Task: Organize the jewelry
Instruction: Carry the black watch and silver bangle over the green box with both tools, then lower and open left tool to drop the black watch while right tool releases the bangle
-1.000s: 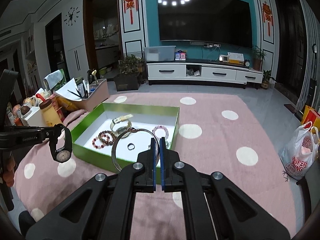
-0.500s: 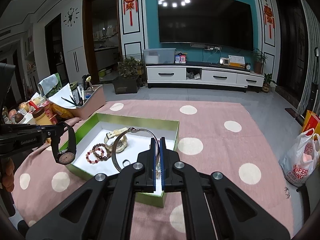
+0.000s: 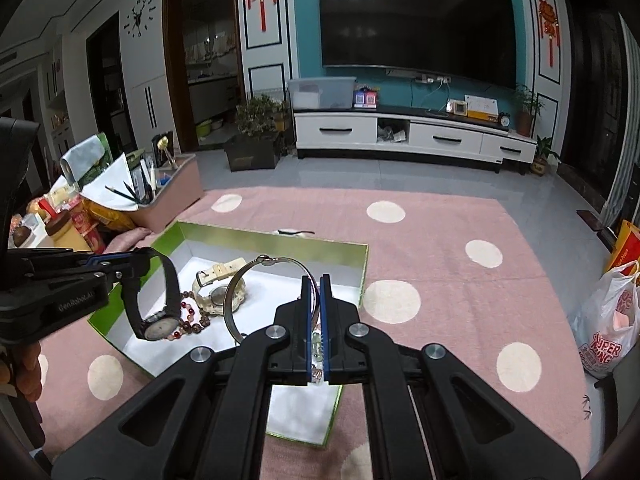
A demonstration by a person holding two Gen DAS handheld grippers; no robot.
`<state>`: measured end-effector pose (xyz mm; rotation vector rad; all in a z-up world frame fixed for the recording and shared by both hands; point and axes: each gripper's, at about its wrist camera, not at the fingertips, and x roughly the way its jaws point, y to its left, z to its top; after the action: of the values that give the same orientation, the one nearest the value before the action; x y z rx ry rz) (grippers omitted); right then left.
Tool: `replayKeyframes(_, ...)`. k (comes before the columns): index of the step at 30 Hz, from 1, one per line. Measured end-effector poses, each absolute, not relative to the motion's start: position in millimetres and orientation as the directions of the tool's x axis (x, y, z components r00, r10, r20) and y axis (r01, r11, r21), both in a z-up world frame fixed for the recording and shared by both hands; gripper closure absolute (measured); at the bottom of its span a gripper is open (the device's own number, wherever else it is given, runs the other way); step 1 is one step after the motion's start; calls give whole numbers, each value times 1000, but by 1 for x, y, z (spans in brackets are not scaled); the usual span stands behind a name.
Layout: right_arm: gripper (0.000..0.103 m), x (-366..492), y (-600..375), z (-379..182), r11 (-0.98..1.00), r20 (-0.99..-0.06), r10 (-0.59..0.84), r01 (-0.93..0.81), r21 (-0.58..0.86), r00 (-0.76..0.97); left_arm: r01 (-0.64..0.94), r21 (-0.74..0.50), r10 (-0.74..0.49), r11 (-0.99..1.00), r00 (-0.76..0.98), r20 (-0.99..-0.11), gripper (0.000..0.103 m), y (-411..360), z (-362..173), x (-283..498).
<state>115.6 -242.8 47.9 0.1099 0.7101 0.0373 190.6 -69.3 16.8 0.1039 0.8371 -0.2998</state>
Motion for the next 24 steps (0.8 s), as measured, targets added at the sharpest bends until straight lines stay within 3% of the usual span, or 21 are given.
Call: replayKeyframes(24, 99, 154, -219, 1, 996, -757, 87, -39, 82, 647, 336, 30, -178, 941, 570, -802, 95, -82, -33, 210)
